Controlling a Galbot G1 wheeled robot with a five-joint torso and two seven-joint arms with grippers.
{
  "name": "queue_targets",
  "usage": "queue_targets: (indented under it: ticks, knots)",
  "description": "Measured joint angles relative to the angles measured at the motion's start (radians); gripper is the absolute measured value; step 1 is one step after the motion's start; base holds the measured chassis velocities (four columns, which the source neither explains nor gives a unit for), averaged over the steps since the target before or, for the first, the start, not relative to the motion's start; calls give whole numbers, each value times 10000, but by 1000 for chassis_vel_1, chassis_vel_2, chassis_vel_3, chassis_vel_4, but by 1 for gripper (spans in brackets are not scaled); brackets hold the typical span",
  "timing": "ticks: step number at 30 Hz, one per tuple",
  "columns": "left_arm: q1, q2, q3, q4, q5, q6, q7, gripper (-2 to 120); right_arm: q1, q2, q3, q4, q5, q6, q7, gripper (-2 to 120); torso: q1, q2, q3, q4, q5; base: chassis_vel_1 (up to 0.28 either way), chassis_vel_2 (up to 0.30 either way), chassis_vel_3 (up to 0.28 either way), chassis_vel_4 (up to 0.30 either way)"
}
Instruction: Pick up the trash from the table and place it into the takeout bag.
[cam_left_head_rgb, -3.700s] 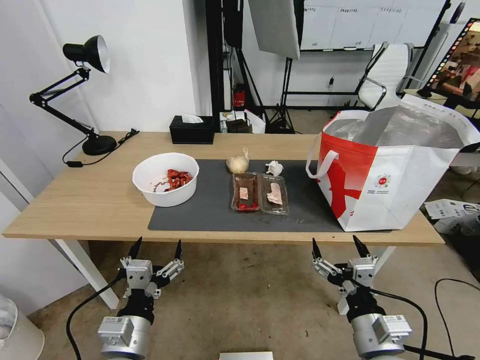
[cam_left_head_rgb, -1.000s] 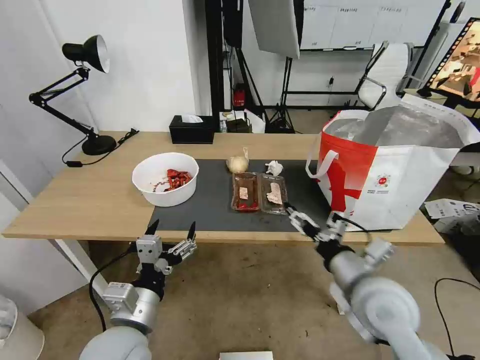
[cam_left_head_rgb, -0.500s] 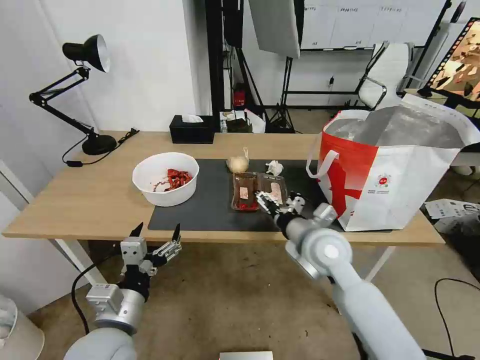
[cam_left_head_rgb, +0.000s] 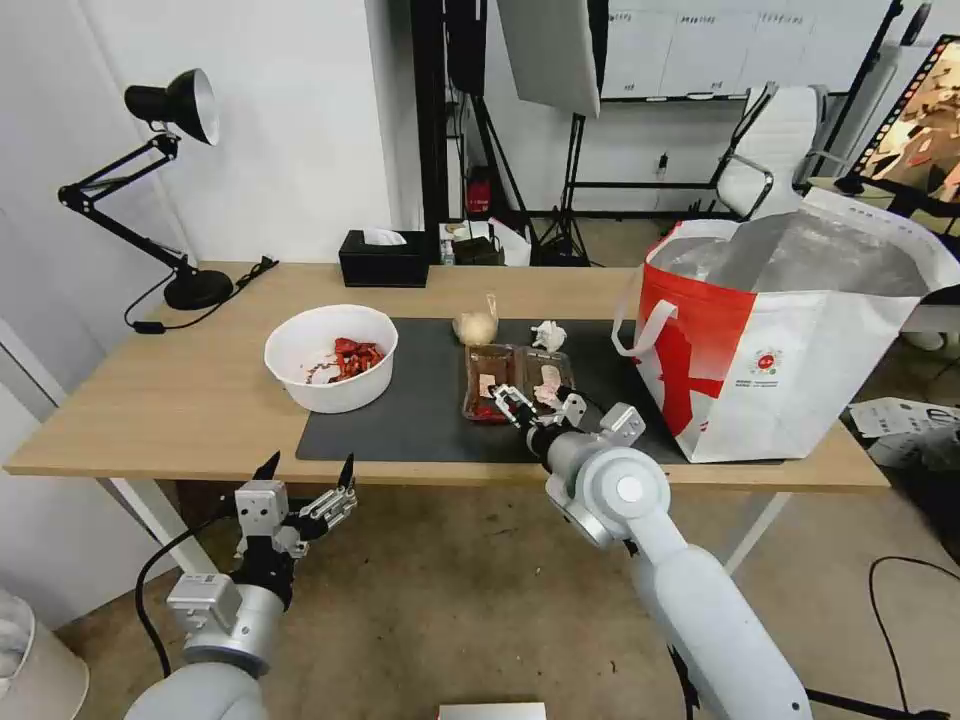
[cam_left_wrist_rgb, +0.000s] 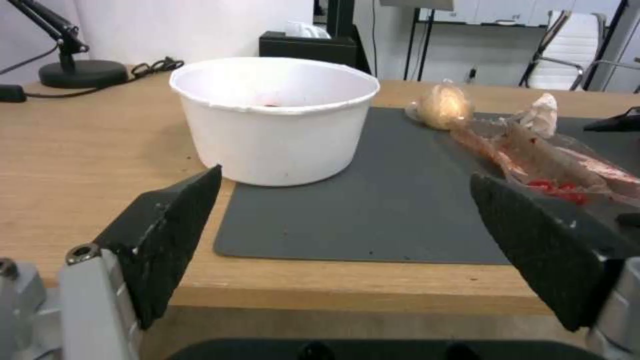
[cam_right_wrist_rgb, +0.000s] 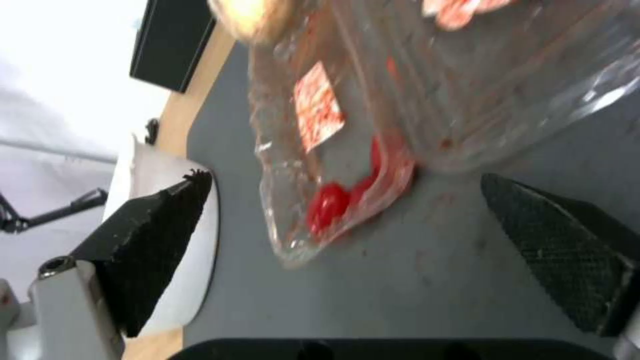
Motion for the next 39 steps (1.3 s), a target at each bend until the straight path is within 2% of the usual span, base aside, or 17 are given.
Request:
queue_targets:
  ticks: [14, 24, 28, 29, 31, 32, 35, 39]
  knots:
    - [78, 15, 12, -63, 11, -119, -1, 100, -143, 132, 336, -208, -255, 187, -345, 100, -2, 1, 0, 1, 1, 0, 0, 0, 0]
    - [218, -16, -25, -77, 51, -264, -1, 100, -239, -272, 447, -72, -1070, 490, -1424, 100, -1, 0, 1, -1, 1, 0, 0, 0, 0]
    - [215, -77, -8, -77, 68, -280, 0, 100, -208, -471, 405, -17, -1884, 530, -2139, 100, -1, 0, 1, -2, 1, 0, 0, 0, 0]
    - [202, -99, 0, -75, 74, -286, 1, 100, -98, -610, 321, -37, -2368, 530, -2664, 100, -1, 0, 1, -1, 1, 0, 0, 0, 0]
    - [202, -99, 0, -75, 74, -286, 1, 100, -98, -610, 321, -37, -2368, 530, -2664, 100, -1, 0, 1, -1, 1, 0, 0, 0, 0]
    - [206, -112, -10, -71, 76, -310, 2, 100, 157, -752, 170, -117, -2593, 507, -3147, 100, -1, 0, 1, -2, 1, 0, 0, 0, 0]
    - [231, -129, -48, -70, 77, -338, 2, 100, 560, -828, -67, -276, -2523, 377, -3482, 100, -1, 0, 1, -2, 1, 0, 0, 0, 0]
    - [267, -165, -120, -72, 78, -379, 3, 100, 1402, -726, -478, -688, -1701, -421, -3448, 100, 0, 0, 0, -1, -1, 0, 0, 0, 0]
